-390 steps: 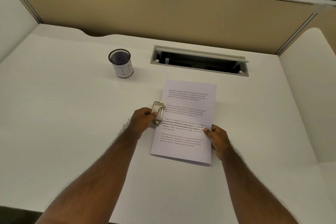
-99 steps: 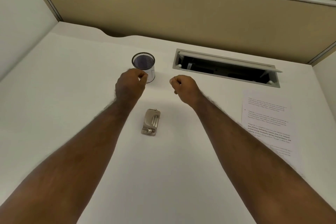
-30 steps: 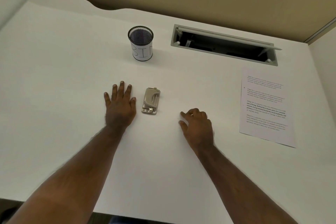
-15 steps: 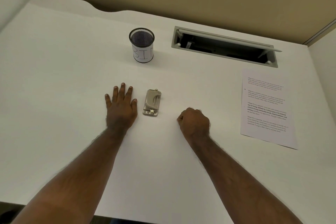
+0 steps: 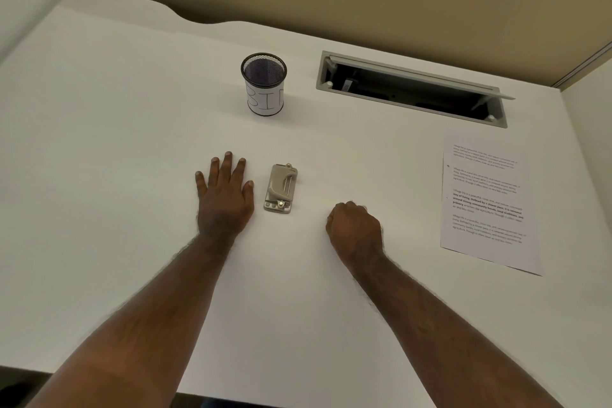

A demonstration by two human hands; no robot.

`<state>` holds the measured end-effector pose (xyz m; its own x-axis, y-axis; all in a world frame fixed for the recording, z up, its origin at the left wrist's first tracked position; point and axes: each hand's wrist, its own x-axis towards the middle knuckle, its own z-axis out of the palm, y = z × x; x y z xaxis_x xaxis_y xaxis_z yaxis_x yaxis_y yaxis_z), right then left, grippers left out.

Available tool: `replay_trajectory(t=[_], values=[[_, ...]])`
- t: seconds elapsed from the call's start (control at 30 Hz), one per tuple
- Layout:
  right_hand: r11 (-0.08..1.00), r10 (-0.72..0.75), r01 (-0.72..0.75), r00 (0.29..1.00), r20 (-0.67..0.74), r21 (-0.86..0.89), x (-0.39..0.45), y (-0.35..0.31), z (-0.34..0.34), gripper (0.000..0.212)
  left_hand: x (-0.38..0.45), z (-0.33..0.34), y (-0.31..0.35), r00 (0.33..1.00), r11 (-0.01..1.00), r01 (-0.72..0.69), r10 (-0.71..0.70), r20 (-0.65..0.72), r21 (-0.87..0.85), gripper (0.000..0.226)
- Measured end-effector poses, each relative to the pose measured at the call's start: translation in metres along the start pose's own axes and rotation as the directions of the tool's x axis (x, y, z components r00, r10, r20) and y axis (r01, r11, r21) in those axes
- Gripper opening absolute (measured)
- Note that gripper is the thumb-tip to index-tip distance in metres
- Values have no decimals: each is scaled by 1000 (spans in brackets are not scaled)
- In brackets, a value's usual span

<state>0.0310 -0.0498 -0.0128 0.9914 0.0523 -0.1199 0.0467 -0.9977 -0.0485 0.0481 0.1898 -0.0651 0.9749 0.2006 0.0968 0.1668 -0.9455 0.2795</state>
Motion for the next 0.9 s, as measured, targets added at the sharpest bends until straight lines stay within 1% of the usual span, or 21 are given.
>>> replay_trajectory(t=[0.07, 0.1, 0.13, 0.2, 0.23, 0.3, 0.37, 0.5, 0.57, 0.63, 0.73, 0.77, 0.83, 0.9], values=[[999, -19, 19, 1000, -11, -27, -2, 0, -5, 25, 0, 0, 0, 1000, 1000, 4, -4, -6, 1, 53], [1000, -27, 28, 999, 20, -4, -1, 2, -5, 16, 0, 1, 0, 1000, 1000, 6, -6, -8, 1, 52], [999, -24, 24, 1000, -2, 32, 1, 7, -2, 8, 0, 1, 0, 1000, 1000, 5, -5, -8, 1, 52], [966, 112, -119, 993, 45, 230, 2, 19, -5, 19, 0, 1, 0, 1000, 1000, 3, -3, -7, 4, 52], [927, 170, -183, 983, 66, 327, 2, 27, -8, 19, 0, 1, 0, 1000, 1000, 5, -5, -5, 4, 52], [834, 231, -251, 968, 102, 492, 4, 44, -10, 18, 0, 1, 0, 1000, 1000, 7, -7, -5, 0, 52], [755, 228, -274, 961, 154, 596, 7, 54, -13, 24, 0, 2, 1, 1000, 1000, 4, -4, -11, -3, 52], [692, 191, -256, 967, 171, 675, 9, 58, -21, 34, 0, 3, -1, 1000, 1000, 7, -7, -30, 1, 51], [709, 179, -245, 969, 168, 661, 10, 55, -22, 34, 1, 4, -1, 1000, 1000, 5, -5, -30, 1, 51], [753, 148, -232, 971, 185, 615, 9, 51, -20, 29, 1, 5, 0, 1000, 1000, 3, -3, -29, -3, 51], [885, 37, -134, 975, 221, 446, 2, 43, -14, 21, 0, 5, -1, 999, 1000, 5, -5, -35, 1, 52], [908, 9, -97, 977, 212, 408, 0, 40, -12, 21, 0, 5, -1, 999, 1000, 7, -7, -34, 3, 52], [917, -16, -56, 984, 177, 396, -1, 37, -8, 22, 0, 5, -1, 999, 1000, 9, -9, -35, 3, 52], [921, -20, -48, 985, 170, 386, 1, 35, -6, 22, 1, 5, -1, 999, 1000, 12, -11, -38, 4, 52]])
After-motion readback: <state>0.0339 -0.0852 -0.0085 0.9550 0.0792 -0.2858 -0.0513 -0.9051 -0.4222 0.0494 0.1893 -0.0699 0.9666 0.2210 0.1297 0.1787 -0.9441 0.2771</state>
